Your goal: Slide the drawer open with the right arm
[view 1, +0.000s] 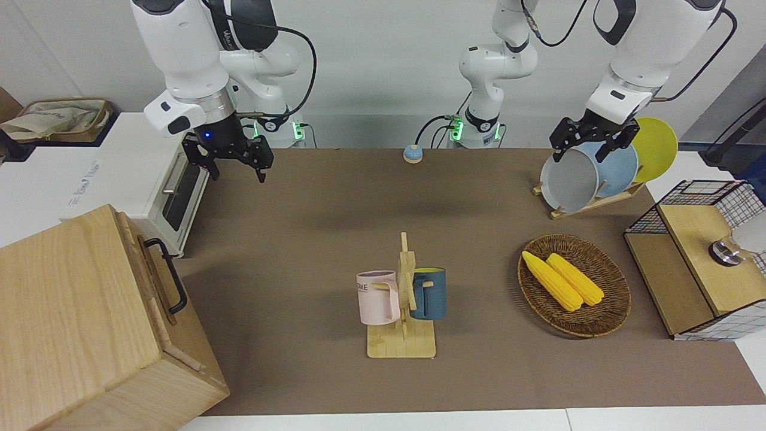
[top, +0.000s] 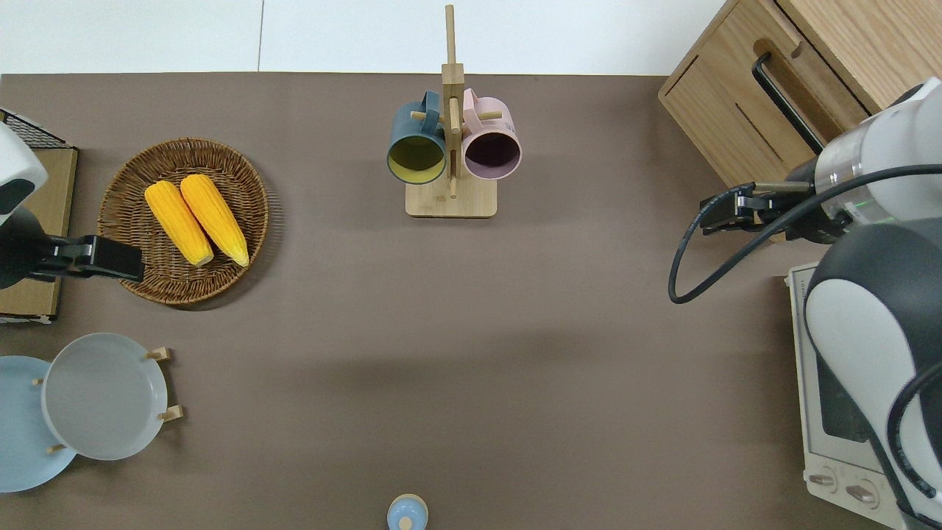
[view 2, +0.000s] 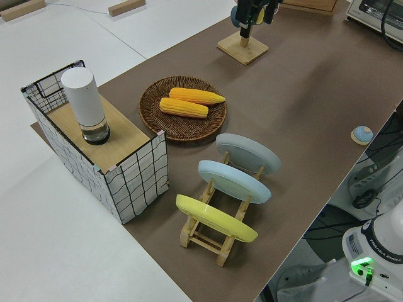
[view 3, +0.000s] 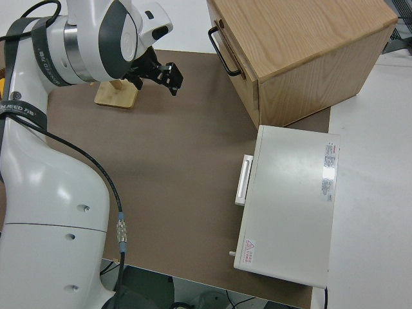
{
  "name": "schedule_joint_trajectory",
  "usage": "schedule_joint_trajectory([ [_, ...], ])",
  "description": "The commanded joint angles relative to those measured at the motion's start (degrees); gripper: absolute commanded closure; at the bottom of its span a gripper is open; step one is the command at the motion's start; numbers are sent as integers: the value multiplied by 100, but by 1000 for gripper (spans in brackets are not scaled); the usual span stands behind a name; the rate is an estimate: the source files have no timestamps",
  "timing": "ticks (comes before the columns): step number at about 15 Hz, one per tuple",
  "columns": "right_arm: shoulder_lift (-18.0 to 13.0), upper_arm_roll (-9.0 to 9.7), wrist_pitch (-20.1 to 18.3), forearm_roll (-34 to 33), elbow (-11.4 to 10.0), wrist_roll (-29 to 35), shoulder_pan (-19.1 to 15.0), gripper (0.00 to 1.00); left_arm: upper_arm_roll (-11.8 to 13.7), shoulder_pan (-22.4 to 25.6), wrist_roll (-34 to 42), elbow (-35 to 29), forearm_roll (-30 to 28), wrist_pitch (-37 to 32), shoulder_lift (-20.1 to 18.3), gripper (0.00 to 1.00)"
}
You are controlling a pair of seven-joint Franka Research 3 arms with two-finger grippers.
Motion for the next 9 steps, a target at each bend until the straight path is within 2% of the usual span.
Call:
schedule_joint_trajectory([
  [1, -38, 24, -100, -48, 31, 15, 9, 11, -40, 31, 56, 140, 98, -113, 65, 7],
  [9, -56, -3, -108, 4, 75, -19, -43, 13, -40, 31, 56, 140, 98, -113, 65, 7],
])
